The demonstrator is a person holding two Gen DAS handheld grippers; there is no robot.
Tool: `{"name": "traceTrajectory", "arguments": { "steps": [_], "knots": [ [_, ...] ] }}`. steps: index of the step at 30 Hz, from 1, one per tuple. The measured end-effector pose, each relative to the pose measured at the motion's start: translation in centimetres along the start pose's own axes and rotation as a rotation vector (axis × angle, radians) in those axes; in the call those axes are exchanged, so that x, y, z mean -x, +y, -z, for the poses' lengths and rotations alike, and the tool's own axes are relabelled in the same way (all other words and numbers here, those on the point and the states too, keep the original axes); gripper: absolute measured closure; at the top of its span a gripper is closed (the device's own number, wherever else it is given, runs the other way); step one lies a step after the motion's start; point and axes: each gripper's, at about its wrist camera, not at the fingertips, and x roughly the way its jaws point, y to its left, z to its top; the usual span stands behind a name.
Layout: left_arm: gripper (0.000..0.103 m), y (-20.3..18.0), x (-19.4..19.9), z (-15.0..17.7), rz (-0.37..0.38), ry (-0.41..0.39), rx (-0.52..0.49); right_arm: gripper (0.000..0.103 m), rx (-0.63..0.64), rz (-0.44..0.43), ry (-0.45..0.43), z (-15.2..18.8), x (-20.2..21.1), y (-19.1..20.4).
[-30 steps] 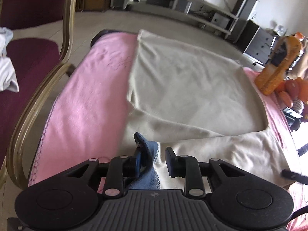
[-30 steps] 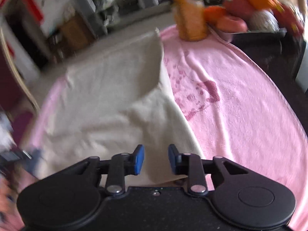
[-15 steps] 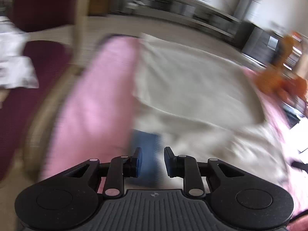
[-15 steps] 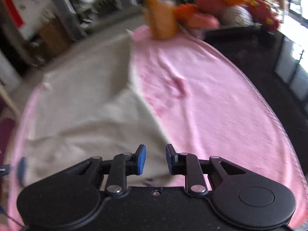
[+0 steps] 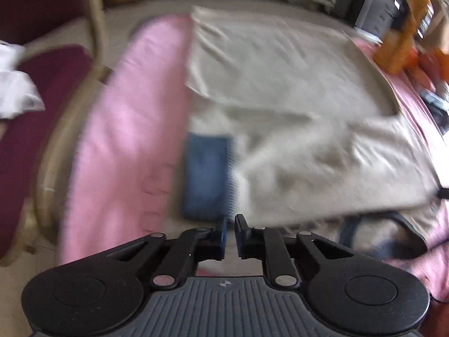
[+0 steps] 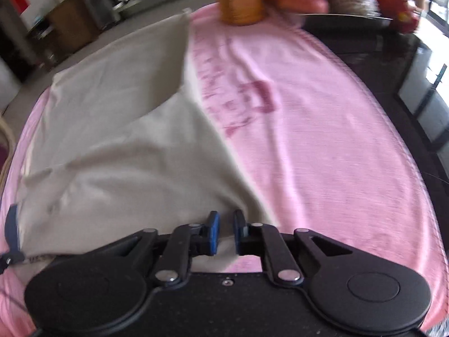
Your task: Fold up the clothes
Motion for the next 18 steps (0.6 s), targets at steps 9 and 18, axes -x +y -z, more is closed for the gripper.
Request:
{"name": "traceTrajectory", "arguments": {
  "steps": [9, 18],
  "knots": [
    [0.088, -1.2, -0.7, -2.3, 0.032, -0.098, -0.001, 0.085, 0.025, -0.190, -0.163, -3.4, 1.7, 1.1],
    [0.090, -0.4, -4.9, -3.4, 0.113, -0.057, 0.080, 0.079, -0.192, -0.717, 0.157, -6.2, -8.8, 3.6]
  ]
}}
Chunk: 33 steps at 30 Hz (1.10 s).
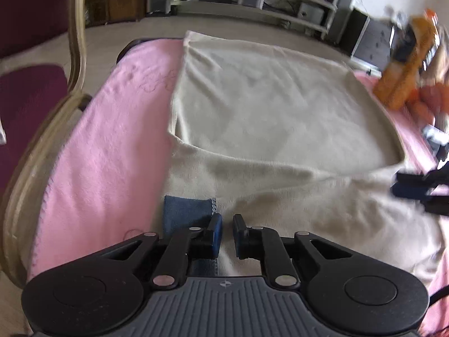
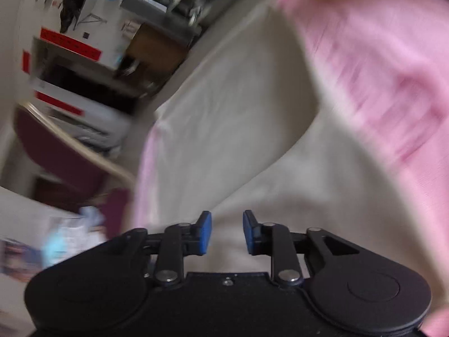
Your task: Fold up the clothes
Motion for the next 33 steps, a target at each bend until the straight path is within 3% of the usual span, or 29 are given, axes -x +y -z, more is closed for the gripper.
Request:
{"name": "traceTrajectory", "arguments": {
  "steps": [3, 5, 8, 11, 14, 15, 21, 26, 28, 29, 30, 33],
  "knots": [
    [0.091, 0.9, -0.3, -0.2, -0.017, -0.017, 0.040, 0.079, 0.034, 0.033, -0.005, -0.3, -1.1, -0.3],
    [0.091, 1.7, 0.0, -0.3, -0.042, -0.031, 0.095, 0.095, 0.063, 0.063, -0.014, -0.5, -1.6, -0.5],
    [0.091, 2.8, 0.7, -0.3, -0.095, -0.059, 0.179, 0.103, 0.009, 0.198, -0.203, -0.9, 1.5, -2.3],
    [0.091, 3.9, 1.5, 0.1, -0.172, -0.059, 0.221, 0.103, -0.108, 0.297, -0.369, -1.1, 4.9, -4.3],
    [0.091, 4.7, 2.3, 0.9, -0.195, -0.038, 0.255, 0.092, -0.132, 0.496, -0.495, -0.1, 7.2, -3.9],
    [0.091, 4.7, 2.6, 1.2, -0.189, -0.032, 0.250, 0.092, -0.142, 0.511, -0.504, 0.3, 7.9, -3.7],
    [0.088, 1.7, 5.2, 2.7, -0.127, -0.045, 0.105, 0.088, -0.140, 0.371, -0.392, 3.2, 11.4, -1.5],
    [0.087, 0.1, 4.2, 3.4, -0.103, -0.029, 0.029, 0.087, -0.103, 0.286, -0.281, 4.6, 9.2, -0.6],
    [0.080, 0.4, 3.2, 3.6, -0.122, -0.005, 0.021, 0.087, -0.126, 0.271, -0.232, 4.9, 8.1, -1.6],
    [0.071, 0.5, 2.9, 3.5, -0.134, 0.000, 0.014, 0.089, -0.139, 0.283, -0.216, 4.8, 7.6, -2.3],
    [0.066, 0.7, 2.8, 3.5, -0.142, 0.002, 0.007, 0.097, -0.159, 0.278, -0.212, 4.4, 7.4, -3.1],
    [0.066, 1.4, 2.9, 3.5, -0.140, 0.011, 0.022, 0.103, -0.248, 0.311, -0.266, 4.4, 9.1, -4.8]
  ]
}}
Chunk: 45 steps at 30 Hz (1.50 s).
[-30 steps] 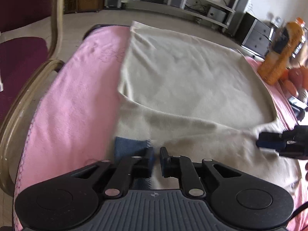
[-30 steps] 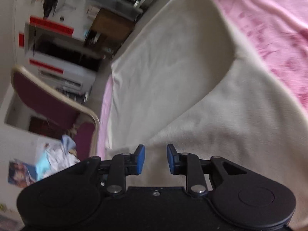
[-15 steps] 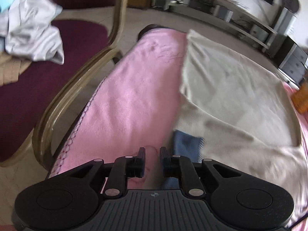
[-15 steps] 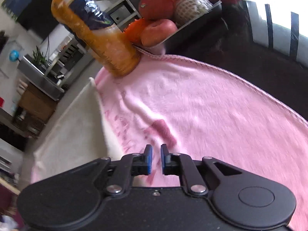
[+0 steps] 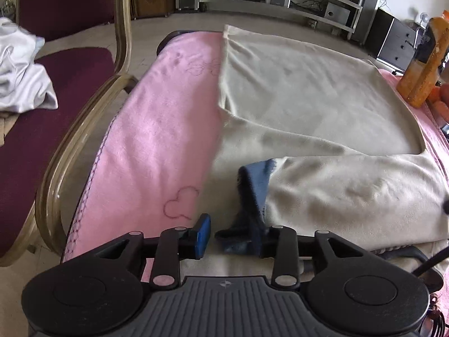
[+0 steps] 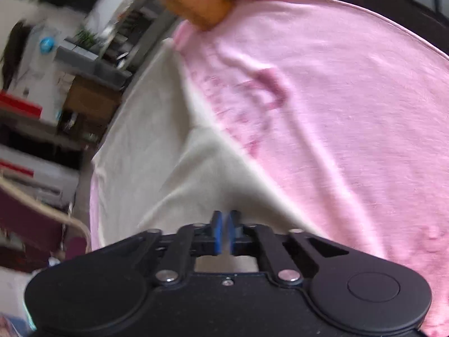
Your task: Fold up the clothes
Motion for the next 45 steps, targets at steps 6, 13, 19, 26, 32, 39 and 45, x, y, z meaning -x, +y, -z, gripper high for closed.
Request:
{"name": "traceTrajectory", "arguments": {
  "steps": [6, 13, 19, 26, 32, 39, 45],
  "knots": [
    [0.084, 1.0, 3.1, 0.4, -0.017, -0.063, 0.039, 0.094, -0.031, 0.192, -0.185, -0.2, 5.0, -2.0],
    [0.083, 0.1, 3.7, 1.0, 0.142, -0.066, 0.011, 0.091, 0.068, 0.018, -0.110, 2.2, 5.5, 0.1],
    [0.080, -3.1, 0.6, 1.7, 0.157, -0.021, -0.141, 0.078, 0.242, -0.082, 0.109, 3.9, 0.4, 4.2],
    [0.075, -3.2, 0.8, 2.6, 0.093, 0.033, -0.210, 0.103, 0.284, 0.054, 0.132, 4.5, 0.2, 3.9],
    [0.085, -1.1, 2.7, 2.1, 0.073, -0.012, -0.103, 0.090, 0.297, 0.238, -0.020, 4.7, 3.5, 3.2],
    [0.084, -4.1, 2.0, 2.2, 0.130, -0.080, -0.179, 0.087, 0.525, -0.023, -0.028, 7.1, 3.0, 7.4],
    [0.085, -6.3, 0.8, 3.4, 0.065, -0.074, -0.327, 0.081, 0.866, 0.038, 0.053, 12.0, -1.9, 10.9]
  ]
}}
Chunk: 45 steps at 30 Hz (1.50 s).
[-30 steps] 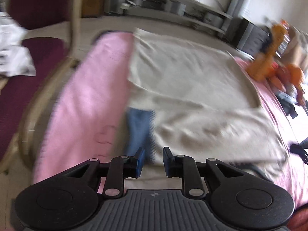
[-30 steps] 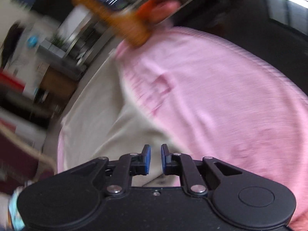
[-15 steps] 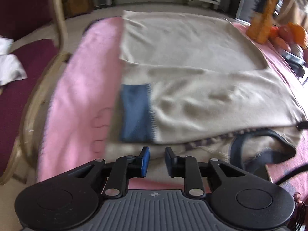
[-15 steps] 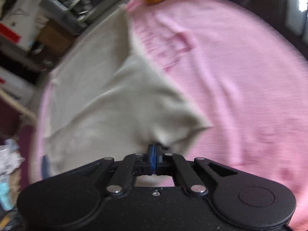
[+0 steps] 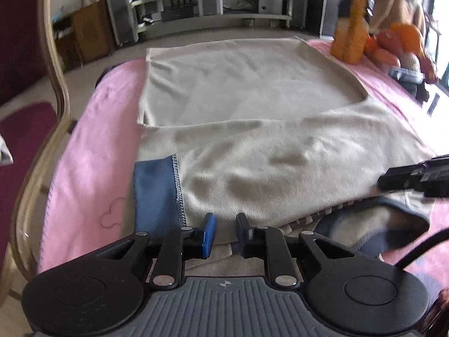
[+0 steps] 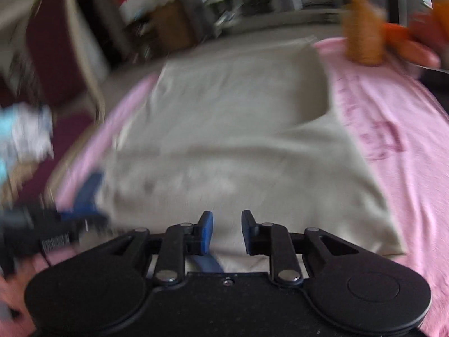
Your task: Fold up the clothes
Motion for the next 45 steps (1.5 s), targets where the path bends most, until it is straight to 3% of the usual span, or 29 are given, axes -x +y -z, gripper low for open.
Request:
{"name": "traceTrajectory", "arguments": {
  "steps": [3, 5, 8, 12, 14, 16, 17, 20, 24, 29, 31, 34, 35, 38, 41, 45],
  "knots": [
    [0.085, 0.0, 0.8, 0.9, -0.005, 0.061, -0.038, 0.081, 0.155, 0.074, 0.072, 1.1, 0.8, 1.8],
    [0.084, 0.3, 1.5, 1.3, 0.000, 0.095, -0.040, 0.077, 0.150, 0.098, 0.111, 1.8, 2.0, 1.5],
    [0.083, 1.7, 3.1, 1.3, 0.033, 0.050, 0.034, 0.072, 0.000, 0.067, 0.117, 2.4, 4.0, -0.9],
    [0.078, 3.5, 3.8, 0.3, 0.017, -0.015, 0.150, 0.059, -0.224, 0.013, 0.025, 1.8, 5.7, -4.2],
    [0.078, 4.1, 3.4, 0.1, 0.005, -0.019, 0.194, 0.058, -0.351, -0.003, -0.016, 1.5, 6.0, -6.0],
    [0.076, 4.5, 2.6, -0.1, 0.008, -0.007, 0.231, 0.066, -0.482, -0.011, -0.038, 1.5, 5.8, -7.7],
    [0.075, 4.7, 2.1, -0.2, 0.012, -0.002, 0.247, 0.077, -0.540, -0.017, -0.048, 1.6, 5.4, -8.5],
    [0.078, 5.1, 0.9, -0.5, 0.027, 0.005, 0.282, 0.081, -0.671, -0.038, -0.061, 2.1, 4.0, -10.0],
    [0.075, 5.2, -0.3, -0.5, -0.002, 0.028, 0.286, 0.081, -0.699, -0.073, -0.048, 1.9, 2.5, -10.6],
    [0.071, 6.0, 0.1, 0.1, -0.002, 0.039, 0.320, 0.102, -0.714, -0.039, -0.029, 2.1, 2.2, -11.2],
    [0.072, 6.4, 0.3, 0.3, -0.014, 0.049, 0.336, 0.103, -0.730, -0.022, -0.039, 2.4, 2.7, -11.5],
    [0.073, 6.8, 1.4, 0.5, -0.070, 0.052, 0.352, 0.099, -0.731, 0.189, -0.099, 2.8, 4.7, -11.9],
    [0.081, 6.7, 2.1, 0.5, -0.115, 0.029, 0.338, 0.098, -0.748, 0.230, -0.124, 3.0, 5.4, -12.3],
    [0.078, 6.7, 4.3, 0.3, -0.199, -0.051, 0.315, 0.096, -0.845, 0.179, -0.187, 4.0, 6.8, -13.5],
    [0.075, 6.9, 5.2, 0.0, -0.168, -0.086, 0.332, 0.091, -0.890, 0.120, -0.232, 4.5, 7.8, -14.0],
    [0.071, 6.2, 4.9, -0.4, -0.140, -0.068, 0.299, 0.091, -0.799, 0.106, -0.228, 3.2, 8.4, -12.3]
  ]
}}
